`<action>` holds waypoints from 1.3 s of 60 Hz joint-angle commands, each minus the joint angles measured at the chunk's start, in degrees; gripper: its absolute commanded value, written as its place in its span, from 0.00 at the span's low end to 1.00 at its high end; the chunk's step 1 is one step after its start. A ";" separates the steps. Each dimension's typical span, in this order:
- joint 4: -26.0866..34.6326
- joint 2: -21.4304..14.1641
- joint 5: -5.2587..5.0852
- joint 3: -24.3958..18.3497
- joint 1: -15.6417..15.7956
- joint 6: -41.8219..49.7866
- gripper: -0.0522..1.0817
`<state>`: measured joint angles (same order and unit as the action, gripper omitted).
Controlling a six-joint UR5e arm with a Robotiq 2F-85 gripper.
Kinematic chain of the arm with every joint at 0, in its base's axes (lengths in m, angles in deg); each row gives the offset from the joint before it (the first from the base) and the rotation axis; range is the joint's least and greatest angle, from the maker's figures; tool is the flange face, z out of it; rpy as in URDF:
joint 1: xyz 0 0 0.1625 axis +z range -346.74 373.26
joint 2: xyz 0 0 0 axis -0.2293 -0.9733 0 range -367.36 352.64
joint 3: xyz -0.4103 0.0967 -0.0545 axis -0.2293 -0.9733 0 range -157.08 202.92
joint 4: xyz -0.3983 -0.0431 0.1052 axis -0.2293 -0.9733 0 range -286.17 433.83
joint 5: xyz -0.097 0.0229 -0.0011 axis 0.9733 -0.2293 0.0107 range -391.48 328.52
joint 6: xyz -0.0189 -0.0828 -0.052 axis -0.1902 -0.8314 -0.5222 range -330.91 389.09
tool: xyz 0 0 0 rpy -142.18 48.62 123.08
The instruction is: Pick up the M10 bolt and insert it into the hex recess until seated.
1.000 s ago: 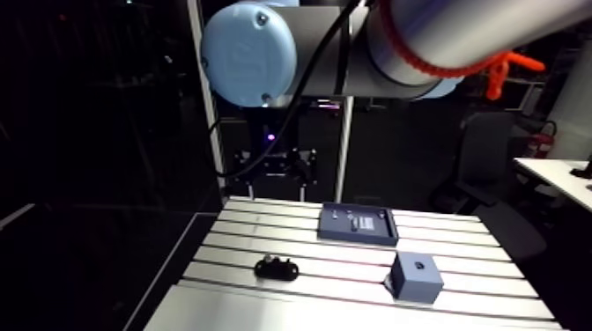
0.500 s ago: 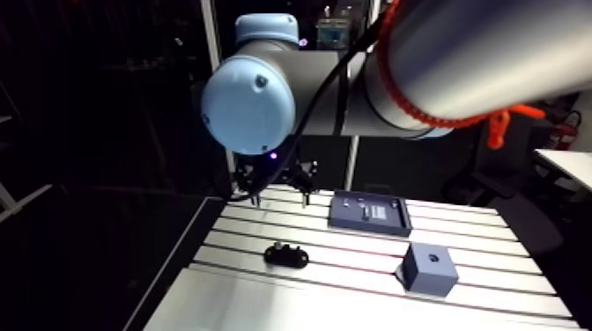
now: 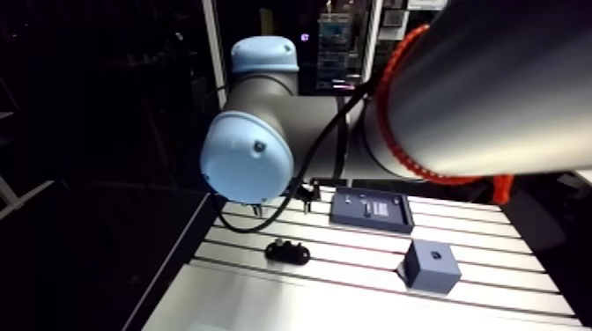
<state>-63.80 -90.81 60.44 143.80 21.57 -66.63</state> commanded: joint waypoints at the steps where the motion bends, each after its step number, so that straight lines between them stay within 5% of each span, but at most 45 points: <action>1: -2.56 0.16 0.06 1.84 0.04 -1.17 0.06; 40: -7.07 2.19 0.15 3.96 0.13 -0.04 0.30; 78: -7.36 3.24 -0.12 5.03 0.22 -0.48 0.34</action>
<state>-71.12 -87.84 60.36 148.61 21.78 -66.97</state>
